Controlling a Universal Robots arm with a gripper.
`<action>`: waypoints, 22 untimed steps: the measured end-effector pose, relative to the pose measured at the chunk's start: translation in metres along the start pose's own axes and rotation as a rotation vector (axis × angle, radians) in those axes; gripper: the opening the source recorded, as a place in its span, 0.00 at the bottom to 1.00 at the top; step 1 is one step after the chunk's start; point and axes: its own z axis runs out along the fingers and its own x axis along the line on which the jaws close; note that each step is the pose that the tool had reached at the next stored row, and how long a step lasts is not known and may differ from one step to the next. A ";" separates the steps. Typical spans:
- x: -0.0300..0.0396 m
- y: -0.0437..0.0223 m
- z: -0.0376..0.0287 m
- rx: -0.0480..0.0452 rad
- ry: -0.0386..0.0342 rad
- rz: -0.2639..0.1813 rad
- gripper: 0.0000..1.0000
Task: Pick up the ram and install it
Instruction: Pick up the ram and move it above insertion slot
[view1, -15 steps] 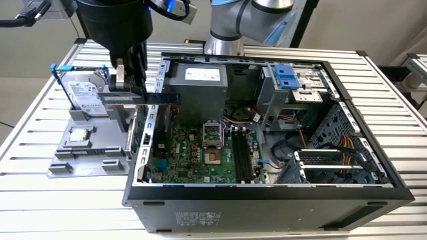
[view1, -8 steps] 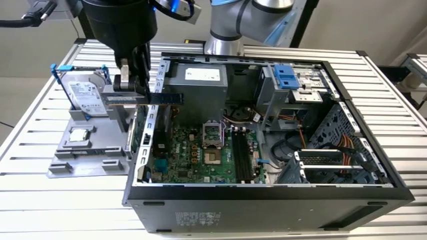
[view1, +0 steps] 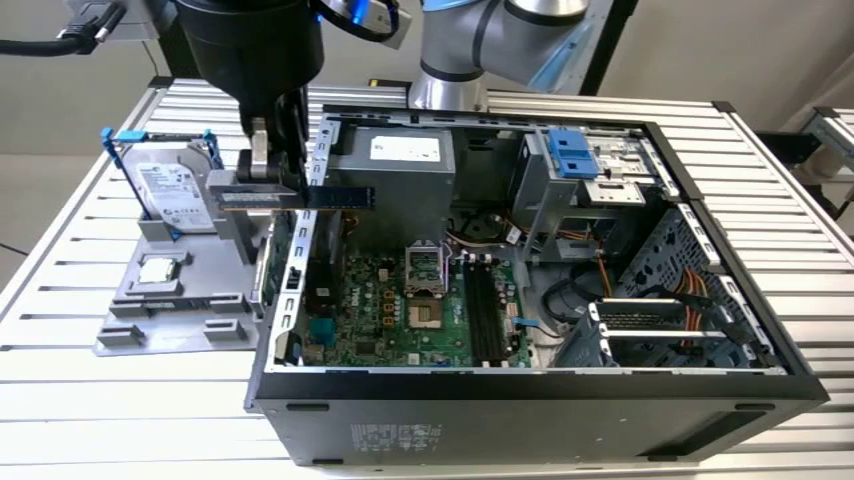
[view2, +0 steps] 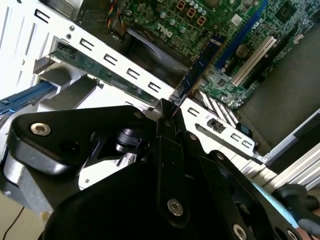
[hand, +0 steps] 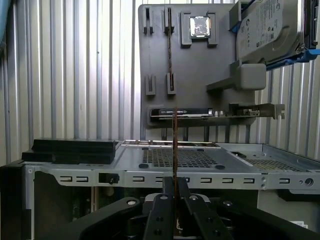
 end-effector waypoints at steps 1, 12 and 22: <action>0.0000 -0.0008 -0.0001 -0.0001 0.0001 0.000 0.00; 0.0001 -0.0084 0.0000 0.0000 0.0000 0.000 0.00; 0.0001 -0.0147 0.0000 -0.0001 0.0001 0.000 0.00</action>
